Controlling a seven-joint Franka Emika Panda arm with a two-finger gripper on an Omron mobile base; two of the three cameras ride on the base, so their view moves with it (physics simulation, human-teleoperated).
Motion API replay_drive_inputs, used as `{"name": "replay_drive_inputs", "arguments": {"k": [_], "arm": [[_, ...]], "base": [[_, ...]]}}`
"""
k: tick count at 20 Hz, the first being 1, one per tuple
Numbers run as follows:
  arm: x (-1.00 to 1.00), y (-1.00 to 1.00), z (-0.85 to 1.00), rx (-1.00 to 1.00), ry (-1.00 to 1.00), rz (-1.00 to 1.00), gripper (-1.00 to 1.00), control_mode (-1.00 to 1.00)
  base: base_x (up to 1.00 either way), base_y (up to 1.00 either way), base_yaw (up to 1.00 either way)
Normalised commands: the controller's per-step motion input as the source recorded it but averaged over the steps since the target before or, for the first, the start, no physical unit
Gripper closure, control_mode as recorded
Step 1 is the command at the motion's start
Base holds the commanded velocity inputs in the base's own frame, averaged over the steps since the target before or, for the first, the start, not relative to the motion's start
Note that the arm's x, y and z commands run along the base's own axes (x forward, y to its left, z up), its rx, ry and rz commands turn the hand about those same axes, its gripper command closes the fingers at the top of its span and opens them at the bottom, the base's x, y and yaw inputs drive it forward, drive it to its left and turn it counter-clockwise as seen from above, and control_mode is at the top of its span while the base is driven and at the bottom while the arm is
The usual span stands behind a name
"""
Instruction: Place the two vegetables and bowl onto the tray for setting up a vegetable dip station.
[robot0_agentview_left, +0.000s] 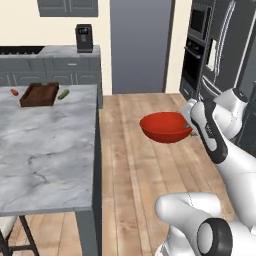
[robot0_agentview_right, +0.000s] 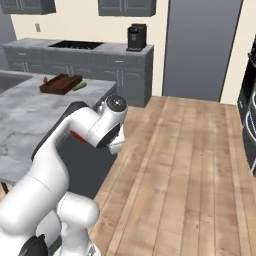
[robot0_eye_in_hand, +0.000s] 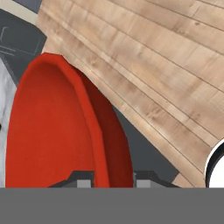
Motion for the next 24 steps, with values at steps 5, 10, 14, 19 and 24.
{"name": "replay_drive_inputs", "arguments": {"k": [5,10,14,19,24], "arm": [[0.0,0.0,0.0,0.0,0.0,0.0,1.0,1.0],[0.0,0.0,0.0,0.0,0.0,0.0,1.0,1.0],[0.0,0.0,0.0,0.0,0.0,0.0,1.0,1.0],[0.0,0.0,0.0,0.0,0.0,0.0,1.0,1.0],[0.0,0.0,0.0,0.0,0.0,0.0,1.0,1.0]], "base": [[0.52,-0.54,0.0],[0.58,-0.49,0.0],[0.62,-0.46,0.0],[0.64,-0.43,0.03],[0.65,-0.41,0.05]]}}
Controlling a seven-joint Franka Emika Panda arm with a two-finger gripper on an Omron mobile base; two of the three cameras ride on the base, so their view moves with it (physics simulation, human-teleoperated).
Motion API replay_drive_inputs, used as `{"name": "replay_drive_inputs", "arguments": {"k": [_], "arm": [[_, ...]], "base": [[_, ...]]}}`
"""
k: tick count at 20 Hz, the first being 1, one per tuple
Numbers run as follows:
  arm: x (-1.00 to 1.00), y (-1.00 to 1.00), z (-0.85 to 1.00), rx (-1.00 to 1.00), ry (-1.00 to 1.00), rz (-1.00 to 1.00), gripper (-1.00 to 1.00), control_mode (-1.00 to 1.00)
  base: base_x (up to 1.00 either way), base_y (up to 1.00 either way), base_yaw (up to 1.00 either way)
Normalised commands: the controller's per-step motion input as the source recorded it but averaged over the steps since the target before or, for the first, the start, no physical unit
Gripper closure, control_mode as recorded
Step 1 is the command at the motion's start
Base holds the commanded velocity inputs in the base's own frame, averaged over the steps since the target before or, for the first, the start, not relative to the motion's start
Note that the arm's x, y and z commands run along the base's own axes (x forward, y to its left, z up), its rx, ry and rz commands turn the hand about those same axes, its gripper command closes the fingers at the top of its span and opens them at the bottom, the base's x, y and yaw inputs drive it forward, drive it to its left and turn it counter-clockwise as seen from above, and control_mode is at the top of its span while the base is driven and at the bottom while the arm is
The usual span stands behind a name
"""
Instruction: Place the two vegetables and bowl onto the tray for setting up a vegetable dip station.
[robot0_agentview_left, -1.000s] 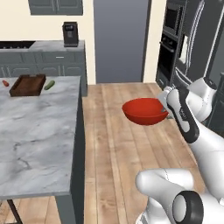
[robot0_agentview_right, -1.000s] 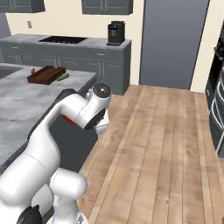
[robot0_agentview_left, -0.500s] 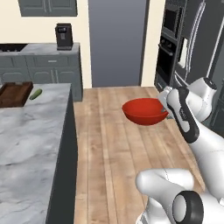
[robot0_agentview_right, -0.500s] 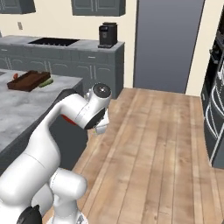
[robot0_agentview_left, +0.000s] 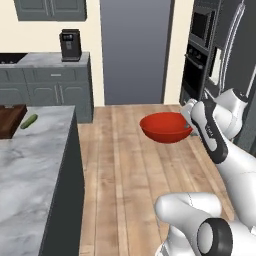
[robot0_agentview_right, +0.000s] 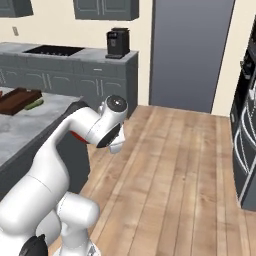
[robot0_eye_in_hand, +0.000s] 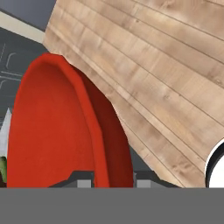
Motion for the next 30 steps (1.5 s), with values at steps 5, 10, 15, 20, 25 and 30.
{"name": "replay_drive_inputs", "arguments": {"k": [5,10,15,20,25,30], "arm": [[0.0,0.0,0.0,0.0,0.0,0.0,1.0,1.0],[0.0,0.0,0.0,0.0,0.0,0.0,1.0,1.0],[0.0,0.0,0.0,0.0,0.0,0.0,1.0,1.0],[0.0,0.0,0.0,0.0,0.0,0.0,1.0,1.0],[0.0,0.0,0.0,0.0,0.0,0.0,1.0,1.0],[0.0,0.0,0.0,0.0,0.0,0.0,1.0,1.0]], "base": [[0.66,-0.39,0.06],[0.66,-0.39,0.06],[0.66,-0.39,0.06],[0.66,-0.39,0.05],[0.65,-0.38,0.07],[0.64,-0.34,0.13]]}}
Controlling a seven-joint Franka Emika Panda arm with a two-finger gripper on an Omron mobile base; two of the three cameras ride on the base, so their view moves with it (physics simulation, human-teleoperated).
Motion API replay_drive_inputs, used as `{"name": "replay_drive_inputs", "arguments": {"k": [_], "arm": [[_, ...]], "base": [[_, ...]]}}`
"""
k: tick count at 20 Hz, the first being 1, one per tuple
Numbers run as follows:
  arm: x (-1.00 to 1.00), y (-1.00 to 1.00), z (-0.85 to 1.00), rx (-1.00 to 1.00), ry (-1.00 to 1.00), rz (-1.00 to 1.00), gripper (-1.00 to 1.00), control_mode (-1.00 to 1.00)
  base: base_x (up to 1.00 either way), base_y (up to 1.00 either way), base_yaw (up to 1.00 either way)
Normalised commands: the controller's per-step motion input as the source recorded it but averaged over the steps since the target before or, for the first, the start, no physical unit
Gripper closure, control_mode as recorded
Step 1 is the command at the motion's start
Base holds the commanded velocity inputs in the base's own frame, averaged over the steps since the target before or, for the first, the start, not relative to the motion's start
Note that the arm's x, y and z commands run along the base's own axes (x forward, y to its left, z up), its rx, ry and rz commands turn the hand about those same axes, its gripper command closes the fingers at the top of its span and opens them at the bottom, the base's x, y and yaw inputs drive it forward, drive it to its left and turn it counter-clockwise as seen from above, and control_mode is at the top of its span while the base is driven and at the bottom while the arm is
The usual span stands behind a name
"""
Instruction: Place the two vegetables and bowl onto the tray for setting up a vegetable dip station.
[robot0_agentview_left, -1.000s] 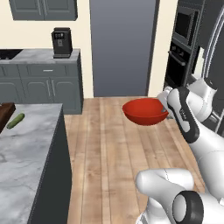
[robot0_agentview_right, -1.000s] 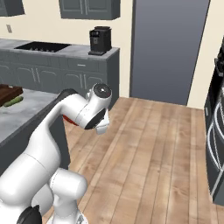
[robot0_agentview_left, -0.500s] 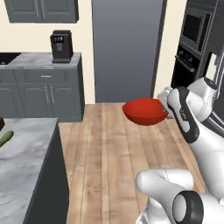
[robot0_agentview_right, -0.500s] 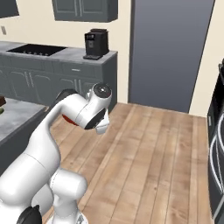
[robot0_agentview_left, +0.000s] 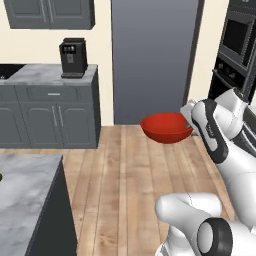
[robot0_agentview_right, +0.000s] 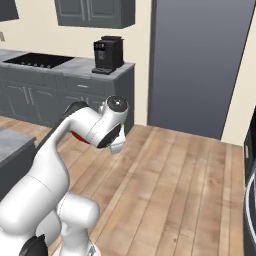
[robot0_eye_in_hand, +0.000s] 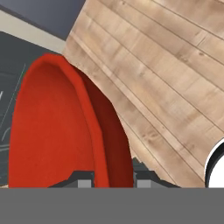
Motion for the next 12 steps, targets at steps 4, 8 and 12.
{"name": "replay_drive_inputs", "arguments": {"k": [4,8,12], "arm": [[0.0,0.0,0.0,0.0,0.0,0.0,1.0,1.0],[0.0,0.0,0.0,0.0,0.0,0.0,1.0,1.0],[0.0,0.0,0.0,0.0,0.0,0.0,1.0,1.0]], "base": [[0.64,-0.33,0.14],[0.63,-0.33,0.15],[0.62,-0.31,0.19]]}}
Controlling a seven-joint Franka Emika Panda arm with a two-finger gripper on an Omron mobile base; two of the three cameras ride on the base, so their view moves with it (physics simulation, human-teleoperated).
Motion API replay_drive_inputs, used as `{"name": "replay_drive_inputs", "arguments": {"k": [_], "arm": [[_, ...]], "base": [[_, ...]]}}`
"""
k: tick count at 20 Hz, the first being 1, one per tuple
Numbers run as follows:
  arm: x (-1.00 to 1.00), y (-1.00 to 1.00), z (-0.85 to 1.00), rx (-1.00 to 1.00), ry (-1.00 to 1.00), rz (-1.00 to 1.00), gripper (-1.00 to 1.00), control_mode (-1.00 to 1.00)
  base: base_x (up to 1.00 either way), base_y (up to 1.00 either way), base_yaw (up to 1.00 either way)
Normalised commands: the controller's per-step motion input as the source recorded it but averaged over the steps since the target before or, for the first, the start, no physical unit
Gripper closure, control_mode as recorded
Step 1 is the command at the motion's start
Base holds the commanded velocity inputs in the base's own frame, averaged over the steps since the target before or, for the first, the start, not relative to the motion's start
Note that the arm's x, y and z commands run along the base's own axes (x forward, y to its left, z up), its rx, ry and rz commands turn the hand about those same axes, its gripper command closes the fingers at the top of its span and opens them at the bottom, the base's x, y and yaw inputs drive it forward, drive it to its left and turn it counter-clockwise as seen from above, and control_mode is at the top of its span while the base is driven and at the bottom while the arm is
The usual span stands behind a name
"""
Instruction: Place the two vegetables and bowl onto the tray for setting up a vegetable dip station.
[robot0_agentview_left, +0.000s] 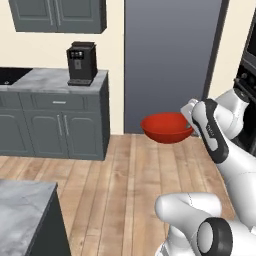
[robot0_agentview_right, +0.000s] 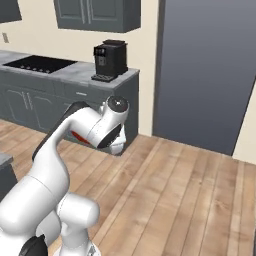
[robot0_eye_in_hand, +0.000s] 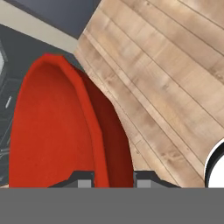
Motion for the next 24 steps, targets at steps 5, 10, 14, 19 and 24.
{"name": "replay_drive_inputs", "arguments": {"k": [5,10,14,19,24], "arm": [[0.0,0.0,0.0,0.0,0.0,0.0,1.0,1.0],[0.0,0.0,0.0,0.0,0.0,0.0,1.0,1.0],[0.0,0.0,0.0,0.0,0.0,0.0,1.0,1.0],[0.0,0.0,0.0,0.0,0.0,0.0,1.0,1.0],[0.0,0.0,0.0,0.0,0.0,0.0,1.0,1.0]], "base": [[0.59,-0.29,0.24],[0.59,-0.26,0.27],[0.58,-0.24,0.32],[0.56,-0.2,0.39],[0.53,-0.18,0.43]]}}
